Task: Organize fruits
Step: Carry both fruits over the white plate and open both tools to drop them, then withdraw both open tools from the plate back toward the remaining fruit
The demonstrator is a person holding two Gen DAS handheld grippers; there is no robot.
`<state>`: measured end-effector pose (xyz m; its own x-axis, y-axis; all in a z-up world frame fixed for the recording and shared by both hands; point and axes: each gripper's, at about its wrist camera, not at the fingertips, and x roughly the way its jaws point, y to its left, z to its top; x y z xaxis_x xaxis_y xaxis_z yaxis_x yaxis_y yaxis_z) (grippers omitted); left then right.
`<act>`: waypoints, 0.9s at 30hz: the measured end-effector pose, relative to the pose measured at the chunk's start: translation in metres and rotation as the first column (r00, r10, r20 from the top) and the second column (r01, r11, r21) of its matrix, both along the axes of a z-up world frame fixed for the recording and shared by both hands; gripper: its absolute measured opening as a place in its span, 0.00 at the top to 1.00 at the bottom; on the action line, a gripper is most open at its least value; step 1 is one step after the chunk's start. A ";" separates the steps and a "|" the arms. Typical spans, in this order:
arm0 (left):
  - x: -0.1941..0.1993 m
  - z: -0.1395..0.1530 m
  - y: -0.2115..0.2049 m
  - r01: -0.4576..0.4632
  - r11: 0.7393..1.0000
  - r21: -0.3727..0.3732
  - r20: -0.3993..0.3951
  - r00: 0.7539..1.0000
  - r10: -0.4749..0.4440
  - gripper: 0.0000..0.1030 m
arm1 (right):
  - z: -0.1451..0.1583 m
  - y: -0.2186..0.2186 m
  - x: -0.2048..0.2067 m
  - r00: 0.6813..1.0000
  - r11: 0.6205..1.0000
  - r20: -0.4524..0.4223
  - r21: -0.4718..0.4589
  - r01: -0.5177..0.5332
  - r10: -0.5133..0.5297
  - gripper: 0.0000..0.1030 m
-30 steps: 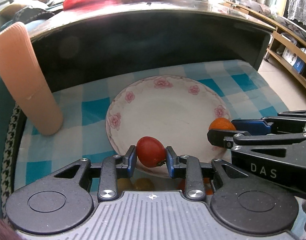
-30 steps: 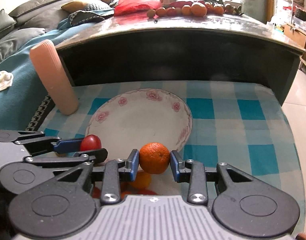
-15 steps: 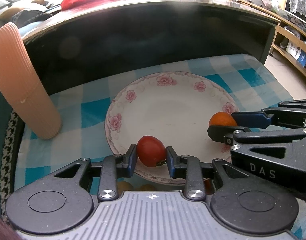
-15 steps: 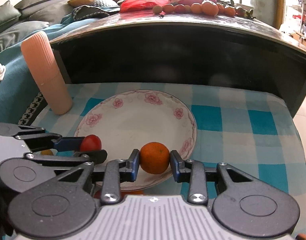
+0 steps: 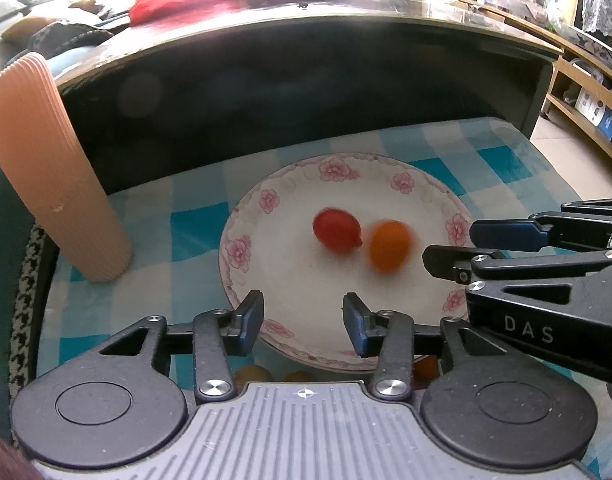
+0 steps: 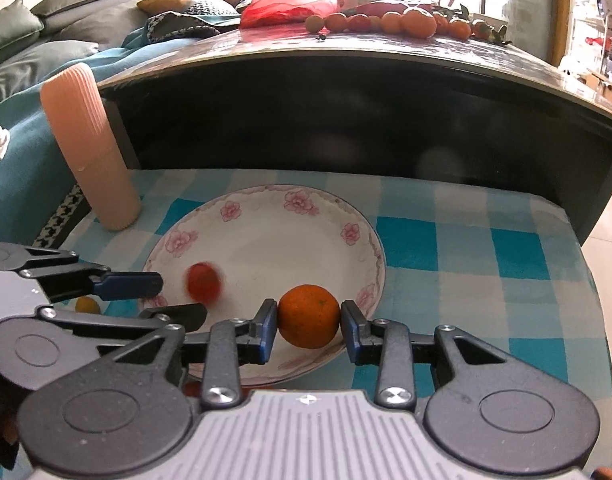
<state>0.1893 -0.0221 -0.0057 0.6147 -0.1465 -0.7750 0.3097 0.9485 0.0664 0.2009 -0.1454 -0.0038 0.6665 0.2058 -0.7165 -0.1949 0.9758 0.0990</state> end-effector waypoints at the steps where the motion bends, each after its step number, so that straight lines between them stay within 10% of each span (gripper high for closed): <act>1: 0.000 0.001 0.000 -0.001 1.000 -0.002 0.000 1.000 0.001 0.47 | 0.000 0.000 0.000 1.000 1.000 0.003 0.000 -0.001 0.001 0.51; 27: -0.050 0.016 0.027 0.117 0.993 -0.026 -0.013 0.993 -0.117 0.37 | 0.013 -0.005 -0.036 0.998 0.998 0.016 -0.014 -0.065 0.065 0.41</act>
<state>0.1389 0.0046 0.0104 0.5808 -0.2362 -0.7790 0.4195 0.9070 0.0377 0.1646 -0.1502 0.0093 0.6640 0.2393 -0.7084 -0.2595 0.9623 0.0819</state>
